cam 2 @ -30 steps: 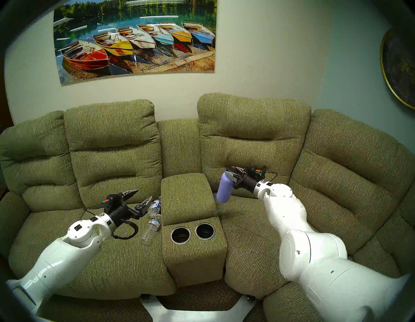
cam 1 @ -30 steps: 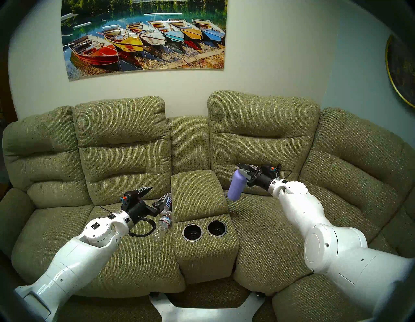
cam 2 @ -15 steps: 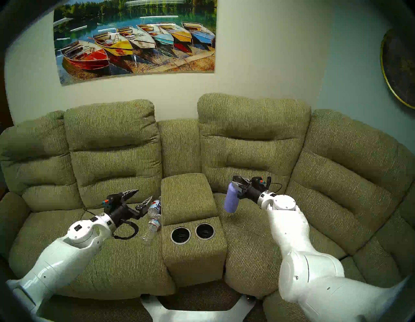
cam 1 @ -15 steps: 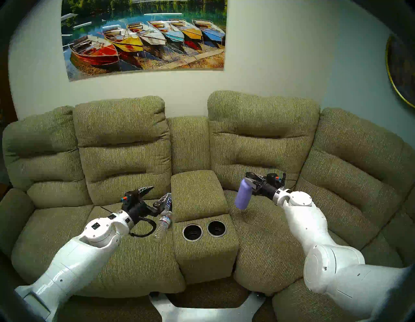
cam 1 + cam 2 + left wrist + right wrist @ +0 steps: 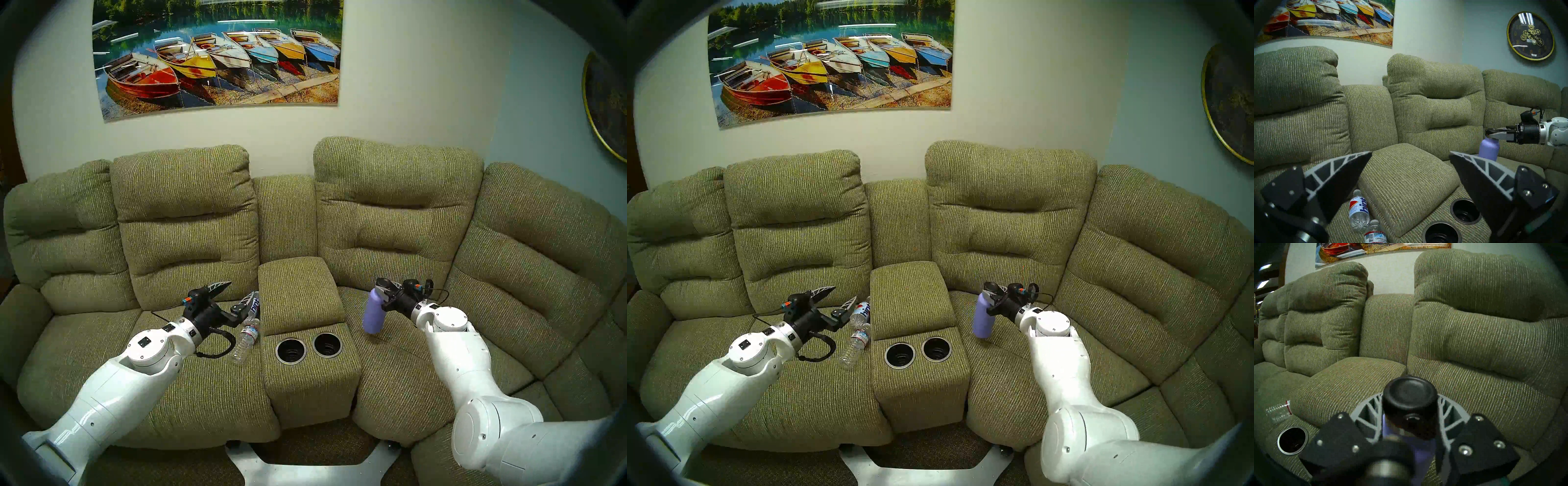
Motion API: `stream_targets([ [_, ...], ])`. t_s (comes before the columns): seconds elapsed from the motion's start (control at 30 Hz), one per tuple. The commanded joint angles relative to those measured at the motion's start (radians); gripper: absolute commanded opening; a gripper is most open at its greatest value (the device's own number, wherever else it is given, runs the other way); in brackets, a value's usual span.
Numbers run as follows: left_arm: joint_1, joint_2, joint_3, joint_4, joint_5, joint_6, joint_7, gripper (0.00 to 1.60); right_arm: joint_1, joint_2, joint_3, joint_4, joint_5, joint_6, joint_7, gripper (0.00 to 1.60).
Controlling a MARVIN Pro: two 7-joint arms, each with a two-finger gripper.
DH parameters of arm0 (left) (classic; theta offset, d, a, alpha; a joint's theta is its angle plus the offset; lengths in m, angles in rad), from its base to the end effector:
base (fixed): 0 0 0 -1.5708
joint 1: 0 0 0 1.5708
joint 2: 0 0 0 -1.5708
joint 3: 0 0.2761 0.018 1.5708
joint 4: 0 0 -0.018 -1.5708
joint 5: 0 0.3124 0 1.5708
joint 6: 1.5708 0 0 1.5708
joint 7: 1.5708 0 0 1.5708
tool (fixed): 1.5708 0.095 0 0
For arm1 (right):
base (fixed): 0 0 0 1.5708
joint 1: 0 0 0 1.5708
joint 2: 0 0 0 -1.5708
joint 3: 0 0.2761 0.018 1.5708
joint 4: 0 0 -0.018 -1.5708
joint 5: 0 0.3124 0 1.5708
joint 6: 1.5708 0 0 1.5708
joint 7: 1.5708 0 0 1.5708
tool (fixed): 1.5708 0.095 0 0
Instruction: Take bottles out of cup holder
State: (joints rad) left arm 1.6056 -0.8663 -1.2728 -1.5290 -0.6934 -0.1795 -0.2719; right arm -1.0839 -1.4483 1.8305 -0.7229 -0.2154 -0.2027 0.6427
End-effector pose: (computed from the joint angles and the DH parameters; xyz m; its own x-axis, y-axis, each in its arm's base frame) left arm 0.3886 0.0819 -0.3143 0.0791 -0.0036 0.9969 -0.4549 -0.8899 0.0329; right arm 0.5046 -0.0808 -0.3786 0.1856 0.1477 0.9715 0.4102 -0.9100 0.0600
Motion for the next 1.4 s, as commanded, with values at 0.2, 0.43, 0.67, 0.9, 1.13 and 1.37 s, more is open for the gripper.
stream_targets([
  [0.2,0.0,0.001,-0.007,-0.019,-0.003,-0.01,0.0,1.6,0.083,-0.011,-0.005,0.115,-0.014,-0.056,-0.057,0.0],
  [0.43,-0.001,0.003,-0.007,-0.018,-0.004,-0.01,-0.003,1.6,0.111,-0.01,-0.005,0.175,-0.024,-0.067,-0.081,0.0],
  [0.67,-0.002,0.004,-0.006,-0.016,-0.005,-0.009,-0.004,1.6,0.135,-0.012,-0.001,0.215,-0.024,-0.083,-0.098,0.0],
  [0.9,-0.003,0.004,-0.006,-0.016,-0.005,-0.01,-0.007,1.6,0.174,-0.012,-0.002,0.263,-0.021,-0.078,-0.098,0.32],
  [1.13,-0.002,0.004,-0.007,-0.018,-0.006,-0.009,-0.005,1.6,0.184,-0.008,-0.004,0.293,-0.023,-0.102,-0.095,1.6],
  [1.37,-0.001,0.003,-0.006,-0.018,-0.006,-0.01,-0.008,1.6,0.167,-0.001,0.006,0.254,-0.013,-0.147,-0.084,1.6],
])
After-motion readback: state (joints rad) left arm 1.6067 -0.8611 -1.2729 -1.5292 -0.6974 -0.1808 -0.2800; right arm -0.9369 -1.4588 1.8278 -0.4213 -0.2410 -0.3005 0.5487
